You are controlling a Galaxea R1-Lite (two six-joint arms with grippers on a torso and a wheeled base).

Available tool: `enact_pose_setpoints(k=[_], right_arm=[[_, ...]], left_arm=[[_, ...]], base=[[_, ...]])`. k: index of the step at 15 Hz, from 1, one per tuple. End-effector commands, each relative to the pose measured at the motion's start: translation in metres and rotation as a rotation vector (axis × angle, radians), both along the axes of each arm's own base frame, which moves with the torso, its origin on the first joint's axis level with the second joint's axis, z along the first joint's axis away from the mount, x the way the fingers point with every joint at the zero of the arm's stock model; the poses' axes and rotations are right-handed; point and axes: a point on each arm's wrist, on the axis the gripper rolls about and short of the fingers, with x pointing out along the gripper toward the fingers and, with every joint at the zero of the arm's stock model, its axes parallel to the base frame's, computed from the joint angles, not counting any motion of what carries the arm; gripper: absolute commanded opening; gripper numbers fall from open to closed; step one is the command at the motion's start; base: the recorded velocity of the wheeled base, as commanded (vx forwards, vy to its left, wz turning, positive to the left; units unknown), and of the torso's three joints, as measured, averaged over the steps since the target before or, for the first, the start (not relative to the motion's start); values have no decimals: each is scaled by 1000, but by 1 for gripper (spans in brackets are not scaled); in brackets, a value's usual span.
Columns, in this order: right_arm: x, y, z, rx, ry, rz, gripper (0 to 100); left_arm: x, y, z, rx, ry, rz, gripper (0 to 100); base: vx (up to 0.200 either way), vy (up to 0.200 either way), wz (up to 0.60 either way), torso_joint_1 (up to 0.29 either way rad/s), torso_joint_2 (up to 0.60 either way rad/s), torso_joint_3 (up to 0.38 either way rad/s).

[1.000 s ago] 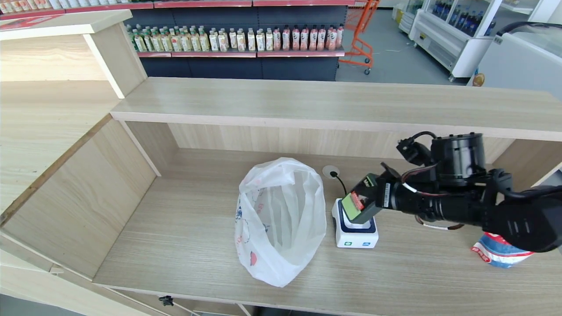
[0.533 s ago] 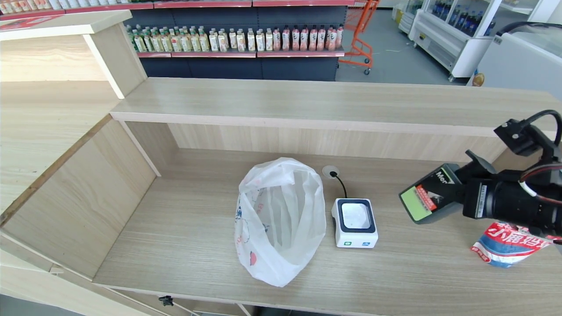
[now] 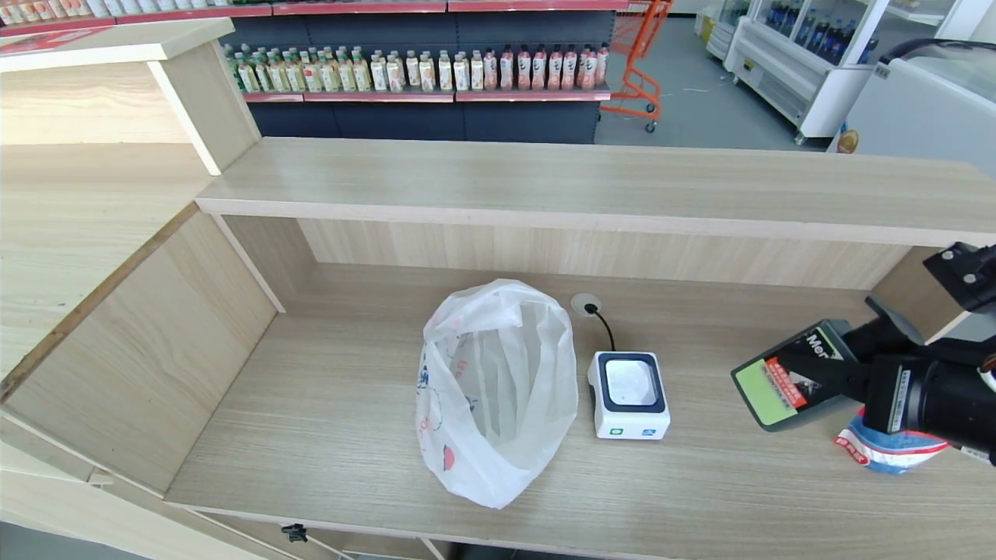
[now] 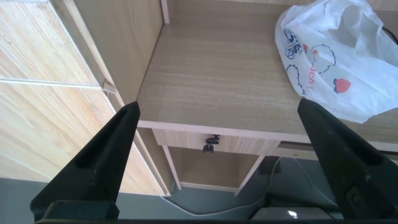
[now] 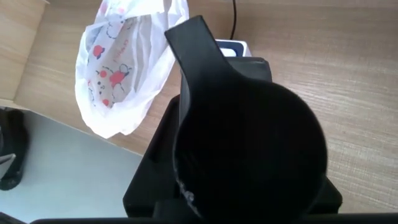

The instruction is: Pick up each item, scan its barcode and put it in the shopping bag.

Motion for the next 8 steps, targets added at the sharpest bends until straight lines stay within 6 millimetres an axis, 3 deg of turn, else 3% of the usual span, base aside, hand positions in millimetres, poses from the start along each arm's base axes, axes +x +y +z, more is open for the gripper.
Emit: enact_pose_setpoints(k=[1, 3, 8], right_arm=[[-3, -1, -1, 1, 0, 1, 0], [-4, -1, -5, -1, 14, -1, 0], [1, 0, -9, 58, 63, -23, 0]], left_arm=[[0, 0, 0, -1, 0, 0, 100], [0, 0, 0, 2, 0, 0, 100], [0, 0, 0, 2, 0, 0, 100]], base=[[-200, 0, 0, 2, -2, 2], [-200, 0, 0, 10, 15, 0], [0, 0, 0, 0, 0, 0]])
